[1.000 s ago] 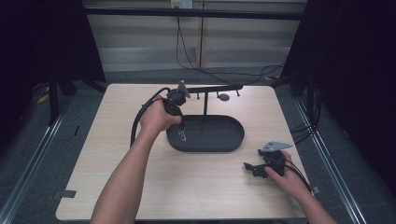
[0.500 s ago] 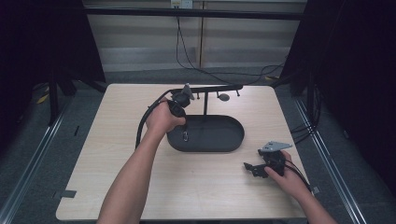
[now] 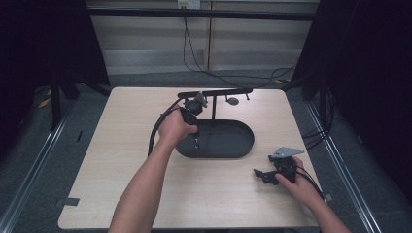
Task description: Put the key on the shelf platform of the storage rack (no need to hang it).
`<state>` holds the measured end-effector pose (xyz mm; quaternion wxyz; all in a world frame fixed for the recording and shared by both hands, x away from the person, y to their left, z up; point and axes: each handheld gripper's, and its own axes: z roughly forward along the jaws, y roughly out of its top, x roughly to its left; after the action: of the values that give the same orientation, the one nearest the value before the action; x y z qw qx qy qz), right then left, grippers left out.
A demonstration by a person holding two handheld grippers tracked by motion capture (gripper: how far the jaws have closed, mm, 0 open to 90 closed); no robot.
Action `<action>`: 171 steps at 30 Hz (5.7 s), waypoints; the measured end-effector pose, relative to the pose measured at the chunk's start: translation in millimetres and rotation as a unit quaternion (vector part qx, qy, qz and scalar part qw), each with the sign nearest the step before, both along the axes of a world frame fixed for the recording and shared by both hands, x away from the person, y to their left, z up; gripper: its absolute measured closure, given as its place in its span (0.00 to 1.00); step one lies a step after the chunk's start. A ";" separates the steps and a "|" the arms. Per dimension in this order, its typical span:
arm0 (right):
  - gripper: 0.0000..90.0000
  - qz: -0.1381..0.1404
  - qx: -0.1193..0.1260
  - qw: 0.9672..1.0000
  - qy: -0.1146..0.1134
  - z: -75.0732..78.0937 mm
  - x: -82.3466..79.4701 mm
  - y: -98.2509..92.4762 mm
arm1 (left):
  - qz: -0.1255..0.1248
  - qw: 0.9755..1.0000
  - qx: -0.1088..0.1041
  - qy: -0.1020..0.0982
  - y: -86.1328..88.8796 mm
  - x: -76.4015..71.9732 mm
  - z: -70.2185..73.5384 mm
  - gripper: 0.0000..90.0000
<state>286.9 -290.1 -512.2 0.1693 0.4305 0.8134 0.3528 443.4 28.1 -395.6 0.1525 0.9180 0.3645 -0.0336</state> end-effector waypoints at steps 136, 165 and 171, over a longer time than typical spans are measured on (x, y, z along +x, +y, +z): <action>0.15 0.001 -0.001 1.000 0.001 0.0 -0.2 0.1 | 0.070 0.994 -0.047 -0.075 144.1 -56.0 -21.9 0.30; 0.15 0.001 -0.001 1.000 0.000 -0.1 -0.1 0.1 | 0.082 0.993 -0.048 -0.067 177.1 -71.8 -45.7 0.29; 0.15 0.001 -0.001 1.000 0.001 0.0 -0.2 0.1 | 0.081 0.994 -0.044 -0.064 183.7 -74.3 -50.6 0.29</action>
<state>286.7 -290.0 -512.2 0.1689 0.4295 0.8143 0.3519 369.2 211.8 -446.3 0.2184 0.8782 0.4250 0.0220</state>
